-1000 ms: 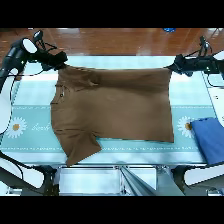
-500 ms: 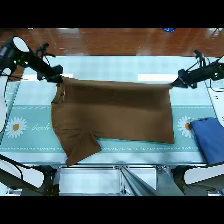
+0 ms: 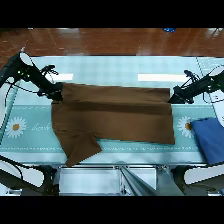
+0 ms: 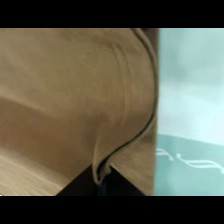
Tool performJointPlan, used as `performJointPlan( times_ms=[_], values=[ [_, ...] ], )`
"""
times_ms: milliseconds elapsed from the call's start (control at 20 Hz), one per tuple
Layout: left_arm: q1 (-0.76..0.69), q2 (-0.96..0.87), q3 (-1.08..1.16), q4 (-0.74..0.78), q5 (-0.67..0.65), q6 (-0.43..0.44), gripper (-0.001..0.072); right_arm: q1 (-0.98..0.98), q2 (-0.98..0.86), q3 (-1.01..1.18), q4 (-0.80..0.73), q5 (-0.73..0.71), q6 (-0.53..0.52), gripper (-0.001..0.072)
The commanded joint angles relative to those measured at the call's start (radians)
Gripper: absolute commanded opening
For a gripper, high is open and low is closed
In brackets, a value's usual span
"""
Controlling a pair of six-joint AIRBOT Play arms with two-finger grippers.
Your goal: Fold the shirts.
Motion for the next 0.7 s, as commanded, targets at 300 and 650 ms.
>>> performJointPlan(
  times_ms=[300, 650],
  values=[
    [0.013, 0.025, -0.008, 0.001, -0.071, 0.01, 0.0509, -0.018, 0.051, -0.01, -0.011, 0.009, 0.045, 0.0413],
    [0.273, 0.468, -0.544, 0.006, 0.154, 0.076, 0.0509, -0.138, 0.55, -0.509, 0.025, -0.283, 0.021, 0.0412]
  ],
)
